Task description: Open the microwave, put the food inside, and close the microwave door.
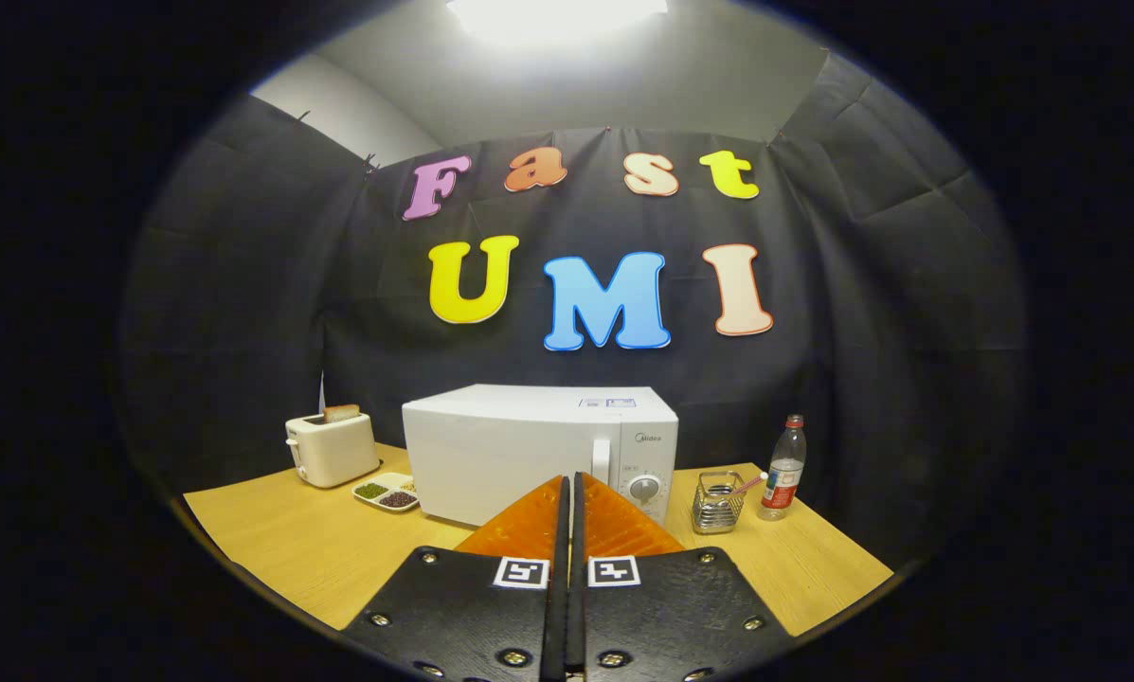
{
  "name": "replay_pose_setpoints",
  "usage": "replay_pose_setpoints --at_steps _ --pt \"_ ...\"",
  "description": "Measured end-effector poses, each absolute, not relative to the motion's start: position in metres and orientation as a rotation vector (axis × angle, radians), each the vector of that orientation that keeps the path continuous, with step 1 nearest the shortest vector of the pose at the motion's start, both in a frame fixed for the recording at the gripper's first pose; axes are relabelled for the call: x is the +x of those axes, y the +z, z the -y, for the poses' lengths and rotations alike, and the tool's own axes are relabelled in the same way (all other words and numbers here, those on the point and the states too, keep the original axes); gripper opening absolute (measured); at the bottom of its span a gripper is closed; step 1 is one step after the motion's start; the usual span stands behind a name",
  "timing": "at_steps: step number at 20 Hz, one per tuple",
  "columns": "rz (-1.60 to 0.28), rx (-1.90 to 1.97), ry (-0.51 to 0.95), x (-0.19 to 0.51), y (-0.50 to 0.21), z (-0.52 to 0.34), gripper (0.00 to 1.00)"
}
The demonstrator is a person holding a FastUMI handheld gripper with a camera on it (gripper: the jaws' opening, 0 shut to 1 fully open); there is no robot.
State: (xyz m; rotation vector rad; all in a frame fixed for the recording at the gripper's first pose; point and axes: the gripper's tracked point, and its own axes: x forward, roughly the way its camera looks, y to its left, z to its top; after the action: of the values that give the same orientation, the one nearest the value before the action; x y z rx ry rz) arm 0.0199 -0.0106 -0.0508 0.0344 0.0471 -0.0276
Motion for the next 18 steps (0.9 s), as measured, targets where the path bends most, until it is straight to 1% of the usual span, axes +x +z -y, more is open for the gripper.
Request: replay_pose_setpoints --at_steps 5,13,16,18 --pt "0.010 0.012 -0.029 -0.015 -0.019 0.018 0.01" --pt "0.056 -0.039 0.002 -0.049 0.005 0.001 0.01" --pt "0.069 -0.054 -0.007 -0.058 0.010 0.000 0.01" --pt "0.066 -0.044 0.010 -0.062 0.011 -0.005 0.03"
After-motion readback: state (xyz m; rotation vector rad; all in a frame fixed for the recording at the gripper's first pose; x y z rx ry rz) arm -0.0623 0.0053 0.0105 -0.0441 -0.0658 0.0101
